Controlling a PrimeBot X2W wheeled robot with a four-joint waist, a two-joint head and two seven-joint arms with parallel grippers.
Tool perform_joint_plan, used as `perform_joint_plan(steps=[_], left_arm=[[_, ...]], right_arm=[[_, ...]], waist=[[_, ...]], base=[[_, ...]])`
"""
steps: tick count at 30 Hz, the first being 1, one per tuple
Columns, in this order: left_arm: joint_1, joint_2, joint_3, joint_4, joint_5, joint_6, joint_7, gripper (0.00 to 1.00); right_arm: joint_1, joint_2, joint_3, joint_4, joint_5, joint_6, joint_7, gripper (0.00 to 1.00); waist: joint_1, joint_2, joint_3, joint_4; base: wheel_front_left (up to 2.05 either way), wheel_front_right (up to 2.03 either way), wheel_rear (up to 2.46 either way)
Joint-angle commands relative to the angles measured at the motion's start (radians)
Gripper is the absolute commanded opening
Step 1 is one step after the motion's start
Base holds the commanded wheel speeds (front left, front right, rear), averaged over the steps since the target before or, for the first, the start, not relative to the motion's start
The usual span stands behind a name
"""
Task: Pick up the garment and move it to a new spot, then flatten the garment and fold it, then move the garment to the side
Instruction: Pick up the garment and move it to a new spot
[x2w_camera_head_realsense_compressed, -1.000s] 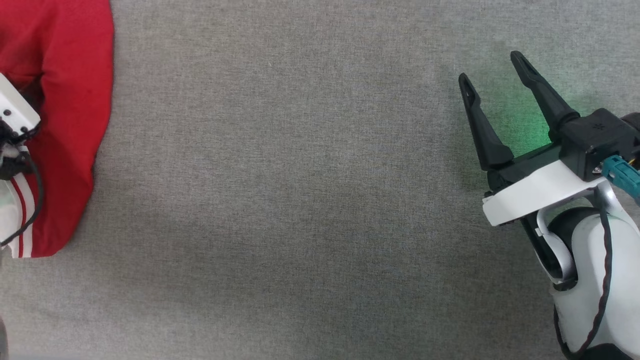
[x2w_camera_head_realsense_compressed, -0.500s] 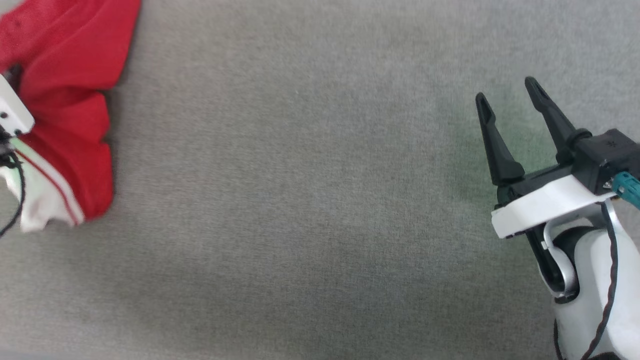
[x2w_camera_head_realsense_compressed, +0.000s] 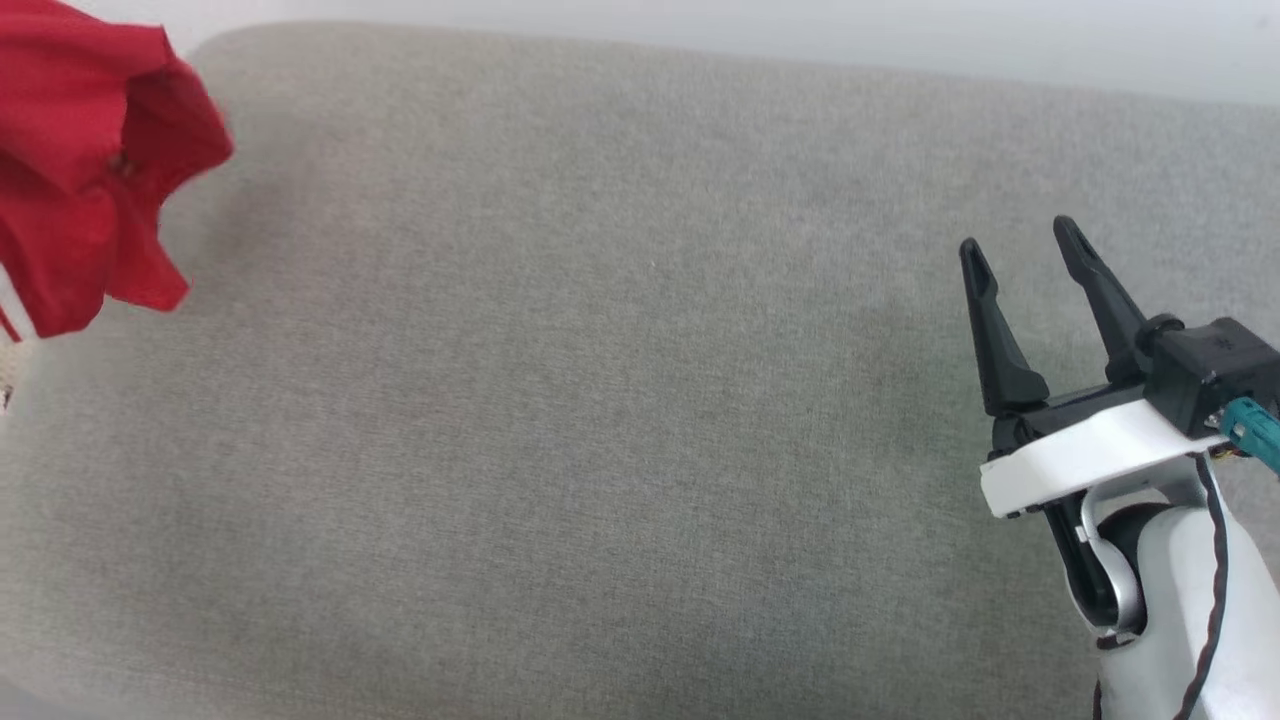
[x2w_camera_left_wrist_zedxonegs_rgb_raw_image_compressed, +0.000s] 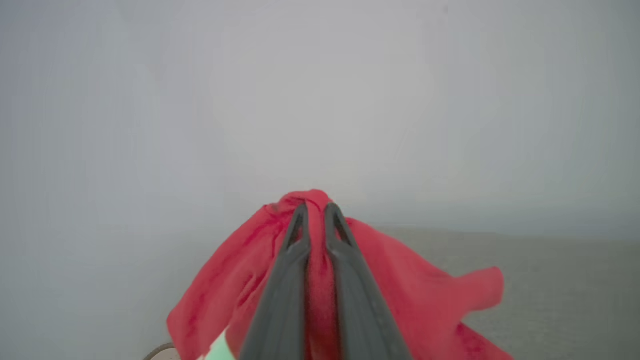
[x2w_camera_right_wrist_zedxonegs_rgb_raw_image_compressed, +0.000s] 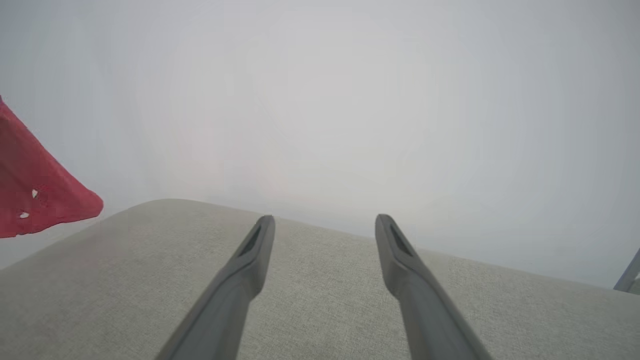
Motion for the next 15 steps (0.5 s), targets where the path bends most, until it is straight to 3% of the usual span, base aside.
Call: perform_joint_plan(steps=[1, 8, 15], left_arm=[[-0.014, 0.018, -0.003, -0.046, 0.008, -0.002, 0.017, 0.00], [0.024, 0.048, -0.019, -0.217, -0.008, 0.018, 0.117, 0.00], [0.097, 0.087, -0.023, -0.478, -0.052, 0.078, 0.251, 0.00]], right_arm=[[0.012, 0.007, -0.006, 0.002, 0.009, 0.000, -0.009, 1.00], [0.036, 0.019, -0.035, -0.007, 0.014, 0.000, -0.022, 1.00], [0.062, 0.034, -0.091, -0.020, 0.010, 0.000, -0.038, 1.00]], waist=[[0.0000, 0.0000, -0.031, 0.008], [0.0000, 0.0000, -0.066, -0.002], [0.0000, 0.0000, -0.095, -0.072]], base=[[0.00, 0.00, 0.00], [0.00, 0.00, 0.00], [0.00, 0.00, 0.00]])
